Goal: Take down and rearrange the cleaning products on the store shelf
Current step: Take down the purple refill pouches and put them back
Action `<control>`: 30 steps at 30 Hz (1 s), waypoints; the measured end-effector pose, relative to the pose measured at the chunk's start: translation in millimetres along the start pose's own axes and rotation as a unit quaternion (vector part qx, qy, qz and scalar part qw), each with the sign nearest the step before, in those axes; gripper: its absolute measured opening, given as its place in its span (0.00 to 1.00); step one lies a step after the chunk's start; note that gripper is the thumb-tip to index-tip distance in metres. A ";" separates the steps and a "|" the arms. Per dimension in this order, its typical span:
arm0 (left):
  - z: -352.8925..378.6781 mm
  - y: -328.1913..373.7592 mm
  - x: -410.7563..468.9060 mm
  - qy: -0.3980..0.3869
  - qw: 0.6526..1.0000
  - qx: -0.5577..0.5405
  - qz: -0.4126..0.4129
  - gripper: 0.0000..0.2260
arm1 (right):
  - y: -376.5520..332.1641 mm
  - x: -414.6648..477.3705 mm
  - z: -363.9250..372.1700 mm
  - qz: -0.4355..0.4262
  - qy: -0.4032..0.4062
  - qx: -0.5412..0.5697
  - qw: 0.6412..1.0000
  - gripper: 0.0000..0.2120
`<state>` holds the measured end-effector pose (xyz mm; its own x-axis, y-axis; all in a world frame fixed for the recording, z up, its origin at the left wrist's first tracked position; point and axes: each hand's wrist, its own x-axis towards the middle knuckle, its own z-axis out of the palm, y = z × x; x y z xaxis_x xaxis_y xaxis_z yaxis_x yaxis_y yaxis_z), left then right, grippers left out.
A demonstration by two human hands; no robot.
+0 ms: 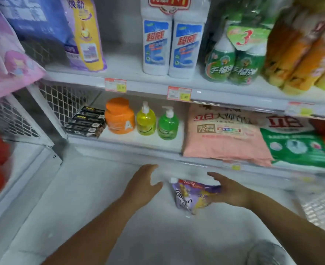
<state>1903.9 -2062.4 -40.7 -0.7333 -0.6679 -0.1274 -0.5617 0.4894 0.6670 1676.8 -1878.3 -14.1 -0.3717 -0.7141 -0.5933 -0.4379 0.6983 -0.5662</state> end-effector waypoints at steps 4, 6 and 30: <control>50.8 3.6 -27.8 -0.022 0.996 -0.063 -0.057 0.28 | 36.6 10.0 28.3 -0.067 0.131 -0.034 0.988 0.12; 63.2 0.6 -35.6 -0.033 0.995 -0.067 -0.069 0.30 | 27.8 8.7 30.4 -0.089 0.144 -0.033 0.985 0.13; -69.6 58.2 -28.7 -0.009 0.921 -0.388 -0.019 0.17 | -144.2 -104.5 -63.6 -0.264 0.131 0.157 0.943 0.28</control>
<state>1918.9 -2053.7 52.9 -0.7281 -0.6642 -0.1694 -0.1489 -0.0880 0.9849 1726.7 -1907.5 166.0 -0.3766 -0.9254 -0.0428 -0.3696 0.1925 -0.9090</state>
